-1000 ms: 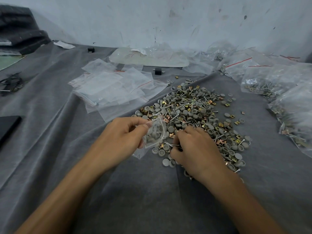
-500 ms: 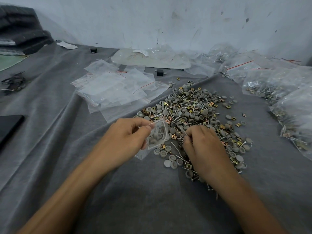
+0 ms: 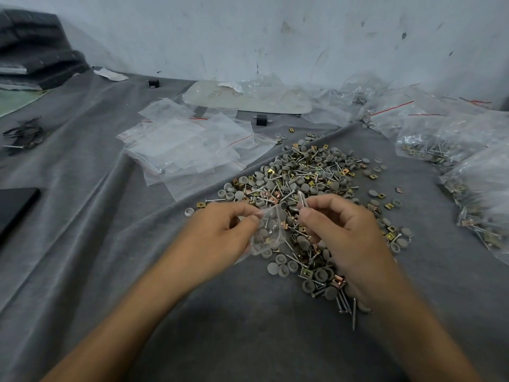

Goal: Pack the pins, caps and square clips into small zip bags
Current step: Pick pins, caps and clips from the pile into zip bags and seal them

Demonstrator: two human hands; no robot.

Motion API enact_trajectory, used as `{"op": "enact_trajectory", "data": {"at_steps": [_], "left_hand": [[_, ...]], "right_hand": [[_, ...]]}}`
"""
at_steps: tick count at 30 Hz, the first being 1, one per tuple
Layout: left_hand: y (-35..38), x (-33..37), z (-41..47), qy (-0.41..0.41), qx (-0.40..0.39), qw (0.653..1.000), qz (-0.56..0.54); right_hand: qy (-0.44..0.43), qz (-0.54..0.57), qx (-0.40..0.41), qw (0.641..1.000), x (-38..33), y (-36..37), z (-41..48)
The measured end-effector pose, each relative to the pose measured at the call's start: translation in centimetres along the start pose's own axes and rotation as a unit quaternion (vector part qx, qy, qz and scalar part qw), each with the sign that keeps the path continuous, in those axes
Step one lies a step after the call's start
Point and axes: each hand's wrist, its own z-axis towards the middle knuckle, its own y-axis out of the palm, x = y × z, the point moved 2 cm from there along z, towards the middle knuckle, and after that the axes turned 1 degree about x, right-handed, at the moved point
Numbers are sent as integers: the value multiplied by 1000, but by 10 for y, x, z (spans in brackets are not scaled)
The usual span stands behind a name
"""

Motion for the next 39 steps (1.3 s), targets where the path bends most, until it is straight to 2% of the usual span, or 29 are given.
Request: {"op": "enact_trajectory", "data": {"at_steps": [2,7,15,24,30,39], "left_hand": [[0,0,0,-3,0,1000,9],[3,0,1,7,-13,999,31],[4,3,0,-1,-22,1000,5],[4,5,-1,-1,-21,1000,5],[3,7,-1,1,-25,1000,3],[1,4,-1,3,-5,1000,4]], "right_hand": [[3,41,-33,999,-1,3,-1],[-22,28,-95,995,0,18,-5],[-11,15,-132,991,5,23,-6],[24,26,-130,991,6,24,-5],[7,15,-132,991,-1,20,-8],[18,2,-87,996,-5,9,-5]]}}
